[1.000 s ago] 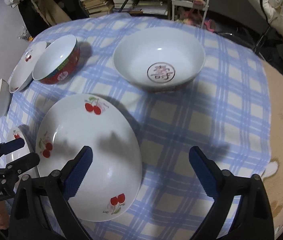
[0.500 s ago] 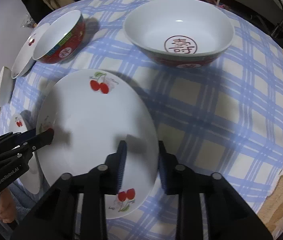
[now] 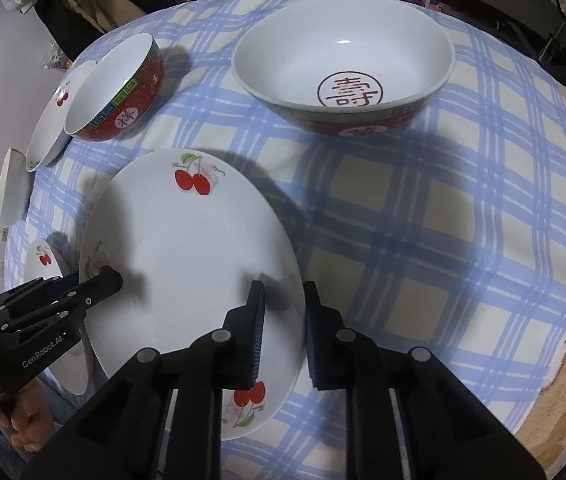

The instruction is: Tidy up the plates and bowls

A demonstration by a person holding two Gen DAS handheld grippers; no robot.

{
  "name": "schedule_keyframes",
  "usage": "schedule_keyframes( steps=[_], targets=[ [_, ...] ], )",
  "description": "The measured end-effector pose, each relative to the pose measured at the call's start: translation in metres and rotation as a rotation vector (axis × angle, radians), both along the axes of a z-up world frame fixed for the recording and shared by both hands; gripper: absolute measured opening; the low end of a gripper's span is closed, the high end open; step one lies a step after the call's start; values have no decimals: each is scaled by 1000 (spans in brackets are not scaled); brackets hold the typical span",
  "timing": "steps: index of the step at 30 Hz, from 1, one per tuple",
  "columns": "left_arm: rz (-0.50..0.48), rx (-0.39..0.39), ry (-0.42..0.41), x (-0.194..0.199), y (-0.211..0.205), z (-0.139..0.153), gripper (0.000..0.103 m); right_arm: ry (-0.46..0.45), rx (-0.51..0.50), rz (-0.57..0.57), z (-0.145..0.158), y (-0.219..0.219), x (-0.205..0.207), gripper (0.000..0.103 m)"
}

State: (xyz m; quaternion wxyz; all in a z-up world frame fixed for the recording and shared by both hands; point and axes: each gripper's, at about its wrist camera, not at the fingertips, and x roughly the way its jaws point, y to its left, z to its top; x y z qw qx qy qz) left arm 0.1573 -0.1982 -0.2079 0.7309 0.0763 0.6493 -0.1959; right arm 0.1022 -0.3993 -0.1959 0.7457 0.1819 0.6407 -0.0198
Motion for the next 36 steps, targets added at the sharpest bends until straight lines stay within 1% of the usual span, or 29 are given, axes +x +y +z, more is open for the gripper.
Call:
schedule_keyframes(
  steps=[3, 6, 11, 15, 20, 22, 26, 31, 36],
  targets=[
    [-27, 2, -3, 0, -1, 2, 26, -3, 0, 2, 2, -2, 0, 20],
    [-34, 2, -8, 1, -4, 8, 26, -8, 13, 10, 2, -4, 2, 19],
    [-47, -17, -24, 1, -1, 19, 26, -45, 32, 21, 11, -6, -1, 18],
    [-26, -35, -17, 4, 6, 28, 26, -101, 45, 13, 25, -7, -2, 16],
    [-12, -67, -46, 8, 25, 50, 26, -129, 64, 49, 38, 6, 0, 15],
    [-8, -80, -58, 9, 32, 59, 26, -144, 79, 45, 42, 9, 1, 15],
    [-1, -62, -97, 6, 41, 73, 26, -190, 88, 38, 57, 19, 3, 14],
    [29, -67, -94, 3, 71, 86, 26, -229, 80, 70, 71, 45, 8, 14],
    [42, -16, -111, -6, 103, 94, 26, -262, 118, 98, 84, 73, 12, 14]
  ],
)
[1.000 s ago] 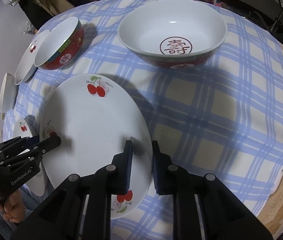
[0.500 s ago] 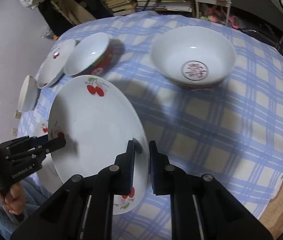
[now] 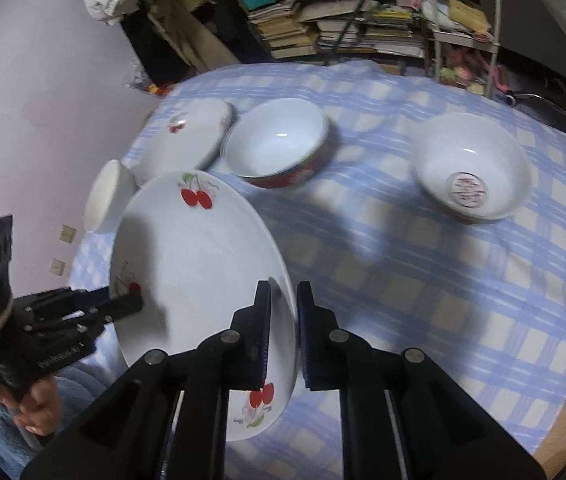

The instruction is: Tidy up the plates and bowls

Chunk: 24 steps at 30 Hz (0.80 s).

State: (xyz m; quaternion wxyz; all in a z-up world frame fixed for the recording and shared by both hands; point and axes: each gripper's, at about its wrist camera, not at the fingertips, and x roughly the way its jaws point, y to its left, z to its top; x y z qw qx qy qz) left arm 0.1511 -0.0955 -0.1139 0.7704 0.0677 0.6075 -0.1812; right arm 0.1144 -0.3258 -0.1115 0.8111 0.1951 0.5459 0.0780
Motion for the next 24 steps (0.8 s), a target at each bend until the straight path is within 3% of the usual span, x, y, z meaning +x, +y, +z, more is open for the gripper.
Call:
schedule_keyframes(
  steps=[15, 24],
  targets=[
    [144, 14, 28, -22, 94, -2, 26, -27, -26, 143, -1, 94, 16, 14],
    [194, 11, 46, -23, 118, -19, 26, -10, -74, 197, -21, 127, 15, 14]
  ],
)
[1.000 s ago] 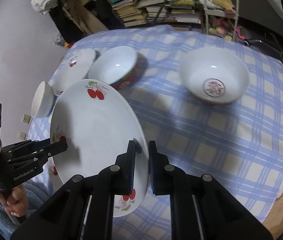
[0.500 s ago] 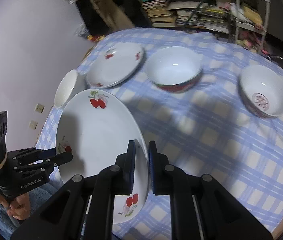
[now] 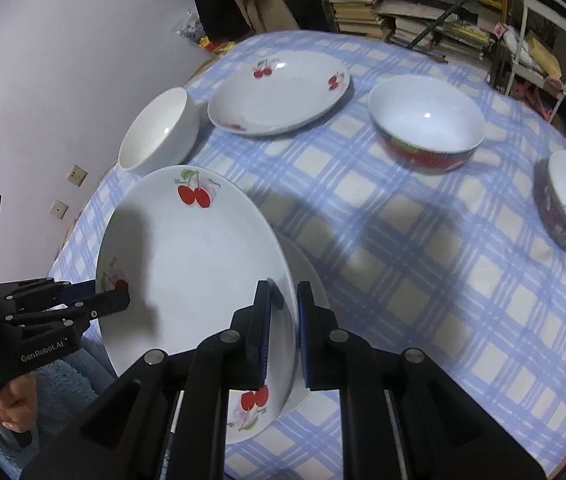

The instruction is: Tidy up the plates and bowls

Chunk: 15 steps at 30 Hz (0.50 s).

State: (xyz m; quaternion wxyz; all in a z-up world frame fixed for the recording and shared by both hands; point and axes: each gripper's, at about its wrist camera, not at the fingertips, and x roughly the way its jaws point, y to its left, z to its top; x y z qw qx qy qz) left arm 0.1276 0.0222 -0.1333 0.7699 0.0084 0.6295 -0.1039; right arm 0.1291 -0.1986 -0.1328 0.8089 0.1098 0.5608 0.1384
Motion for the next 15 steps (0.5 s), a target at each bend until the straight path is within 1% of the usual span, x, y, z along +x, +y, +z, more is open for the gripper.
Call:
schedule_keyframes(
  steps=[3, 5, 13, 15],
  targets=[
    [5, 5, 5, 0, 2, -7, 26, 17, -1, 9, -11, 4, -1, 14],
    [12, -6, 16, 0, 2, -12, 26, 22, -3, 8, -15, 4, -1, 15],
    [16, -11, 66, 2, -2, -35, 26, 48, -36, 4, -28, 4, -2, 15],
    [16, -5, 65, 3, -2, -37, 26, 56, -38, 4, -31, 4, -2, 15]
  ],
)
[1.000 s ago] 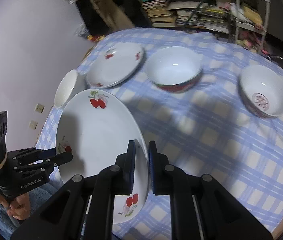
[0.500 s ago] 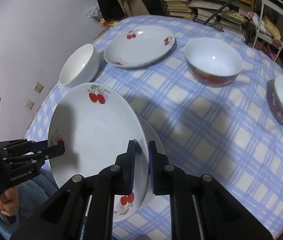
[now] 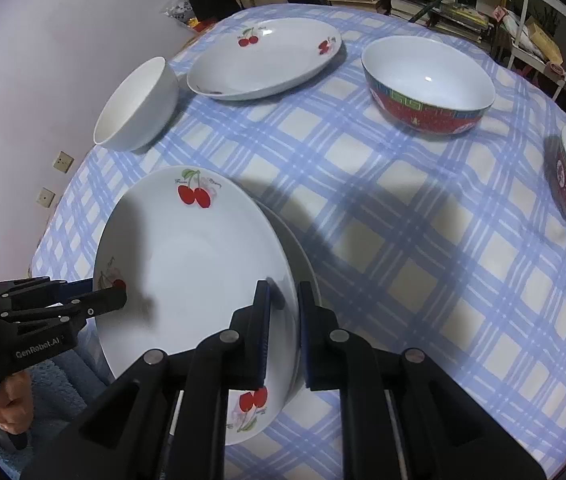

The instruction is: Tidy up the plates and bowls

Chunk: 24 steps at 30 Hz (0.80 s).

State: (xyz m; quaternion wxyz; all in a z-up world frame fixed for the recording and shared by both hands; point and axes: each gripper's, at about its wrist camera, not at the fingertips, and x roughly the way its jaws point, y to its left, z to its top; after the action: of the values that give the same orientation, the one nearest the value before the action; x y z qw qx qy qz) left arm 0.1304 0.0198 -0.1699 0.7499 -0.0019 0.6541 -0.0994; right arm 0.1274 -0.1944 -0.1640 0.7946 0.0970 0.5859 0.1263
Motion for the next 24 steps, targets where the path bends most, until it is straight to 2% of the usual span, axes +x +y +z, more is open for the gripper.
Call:
schedule_keyframes(
  steps=[10, 24],
  targets=[
    [-7, 35, 14, 2, -7, -12, 26, 28, -18, 9, -12, 4, 1, 15],
    [1, 19, 28, 4, -5, -16, 26, 8, -47, 22, -11, 6, 1, 15]
  ],
)
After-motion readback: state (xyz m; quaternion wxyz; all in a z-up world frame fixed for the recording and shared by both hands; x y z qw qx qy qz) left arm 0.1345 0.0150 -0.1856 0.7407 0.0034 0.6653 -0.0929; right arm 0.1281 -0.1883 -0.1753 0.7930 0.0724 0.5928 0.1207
